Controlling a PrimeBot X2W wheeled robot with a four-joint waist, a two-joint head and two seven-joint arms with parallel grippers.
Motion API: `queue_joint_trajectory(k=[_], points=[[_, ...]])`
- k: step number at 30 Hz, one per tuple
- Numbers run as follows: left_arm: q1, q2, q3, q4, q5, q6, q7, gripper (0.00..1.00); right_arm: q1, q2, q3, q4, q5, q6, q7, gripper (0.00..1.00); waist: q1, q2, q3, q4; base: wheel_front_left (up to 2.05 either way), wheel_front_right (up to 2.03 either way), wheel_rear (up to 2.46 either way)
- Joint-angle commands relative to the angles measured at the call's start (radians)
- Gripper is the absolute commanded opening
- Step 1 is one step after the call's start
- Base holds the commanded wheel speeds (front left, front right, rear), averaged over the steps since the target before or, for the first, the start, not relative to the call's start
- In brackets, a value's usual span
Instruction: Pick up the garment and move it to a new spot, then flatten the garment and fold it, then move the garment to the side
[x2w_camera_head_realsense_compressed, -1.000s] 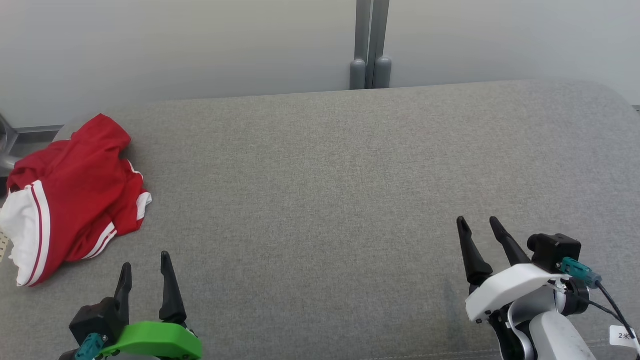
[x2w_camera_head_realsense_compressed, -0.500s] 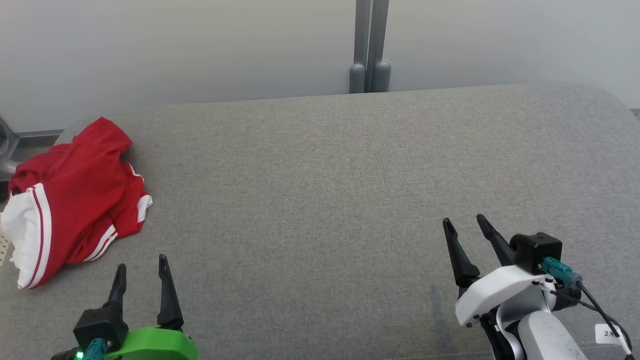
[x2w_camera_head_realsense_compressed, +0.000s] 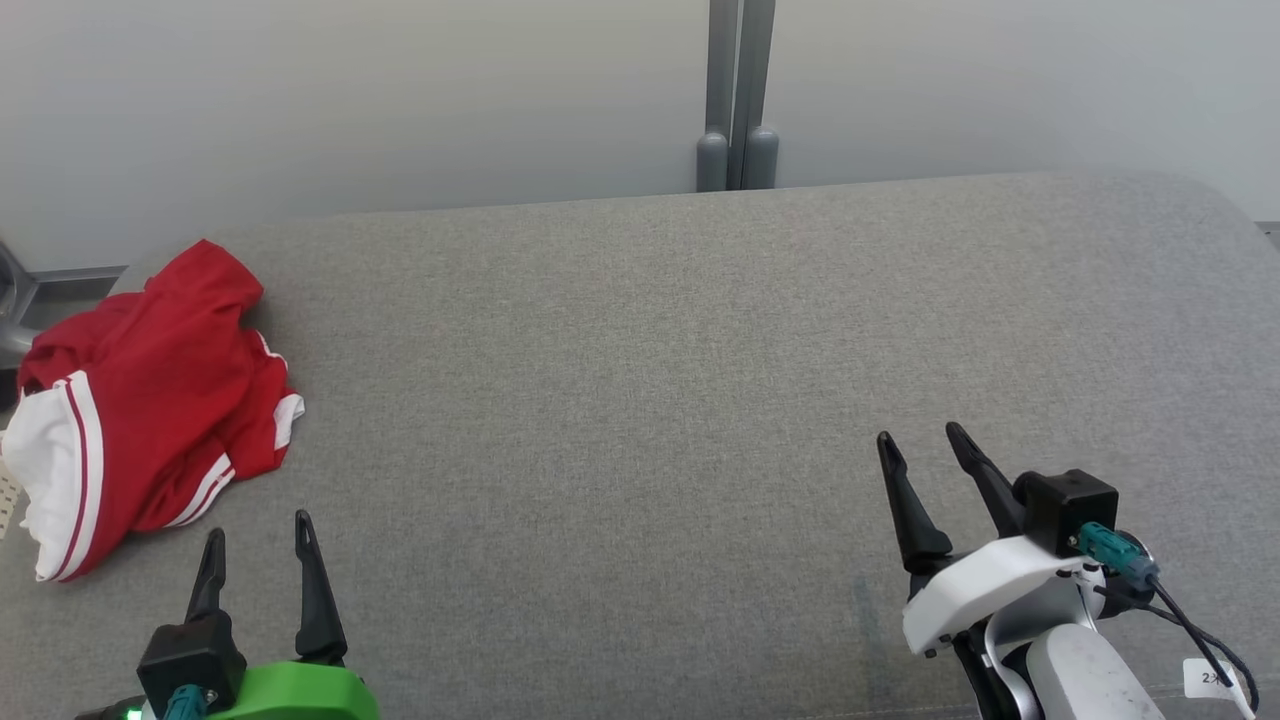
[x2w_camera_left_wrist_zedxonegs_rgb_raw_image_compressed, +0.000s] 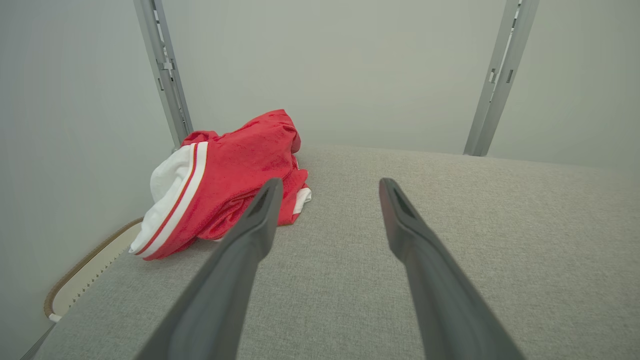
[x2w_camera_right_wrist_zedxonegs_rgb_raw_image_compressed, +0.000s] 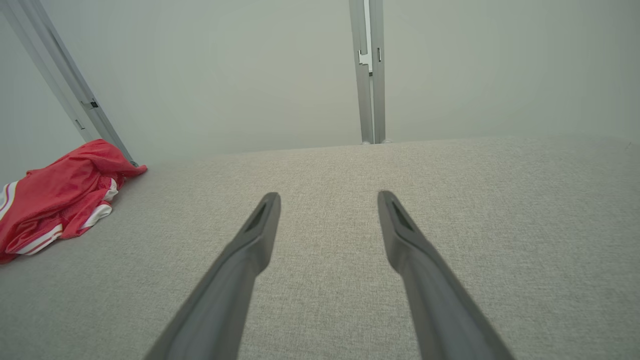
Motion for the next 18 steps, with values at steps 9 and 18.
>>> queue_joint_trajectory(k=[9,18], points=[[0.026,0.016,0.013,-0.026,0.060,0.013,-0.002,1.00,0.004,-0.005,0.017,-0.003,-0.038,0.000,-0.037,1.00,0.0000,0.0000,-0.006,-0.001,0.00,0.00,0.00],[0.032,0.021,0.015,-0.036,0.058,0.008,0.000,1.00,-0.006,-0.005,0.032,0.015,-0.014,0.000,-0.045,1.00,0.0000,0.0000,-0.012,-0.004,0.00,0.00,0.00]])
